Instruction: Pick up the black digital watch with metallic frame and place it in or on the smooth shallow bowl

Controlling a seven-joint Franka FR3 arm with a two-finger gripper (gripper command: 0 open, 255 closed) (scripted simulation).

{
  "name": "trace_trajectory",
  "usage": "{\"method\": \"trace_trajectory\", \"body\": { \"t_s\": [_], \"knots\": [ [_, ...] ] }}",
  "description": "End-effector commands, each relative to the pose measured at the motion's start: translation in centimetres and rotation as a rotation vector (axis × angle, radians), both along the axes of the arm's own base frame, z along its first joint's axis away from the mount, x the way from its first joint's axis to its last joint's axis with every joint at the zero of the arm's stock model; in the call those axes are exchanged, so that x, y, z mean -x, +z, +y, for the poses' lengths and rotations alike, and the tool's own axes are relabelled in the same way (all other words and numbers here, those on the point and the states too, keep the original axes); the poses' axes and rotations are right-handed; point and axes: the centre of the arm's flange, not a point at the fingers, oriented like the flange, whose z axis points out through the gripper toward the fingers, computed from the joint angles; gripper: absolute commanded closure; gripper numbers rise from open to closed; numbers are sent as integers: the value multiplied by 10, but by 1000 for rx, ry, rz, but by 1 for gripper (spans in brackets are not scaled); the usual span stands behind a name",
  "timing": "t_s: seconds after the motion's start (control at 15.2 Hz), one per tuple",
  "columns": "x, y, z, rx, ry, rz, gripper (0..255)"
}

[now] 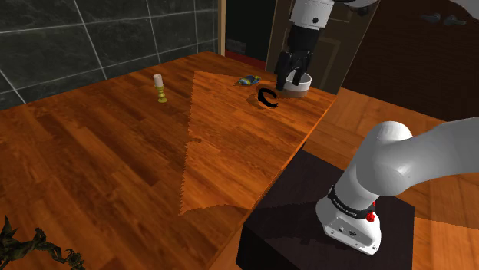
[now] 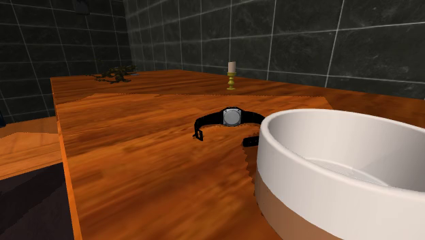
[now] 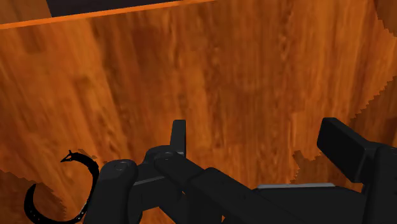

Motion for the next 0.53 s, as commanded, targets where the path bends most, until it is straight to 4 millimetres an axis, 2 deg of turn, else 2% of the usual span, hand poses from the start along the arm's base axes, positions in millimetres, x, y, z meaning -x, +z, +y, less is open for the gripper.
{"method": "trace_trajectory", "body": {
  "t_s": [0.0, 0.46],
  "knots": [
    [0, 0, 0, 0, 0, 0, 0],
    [-36, -57, -54, 13, -46, -55, 0]
  ]
}}
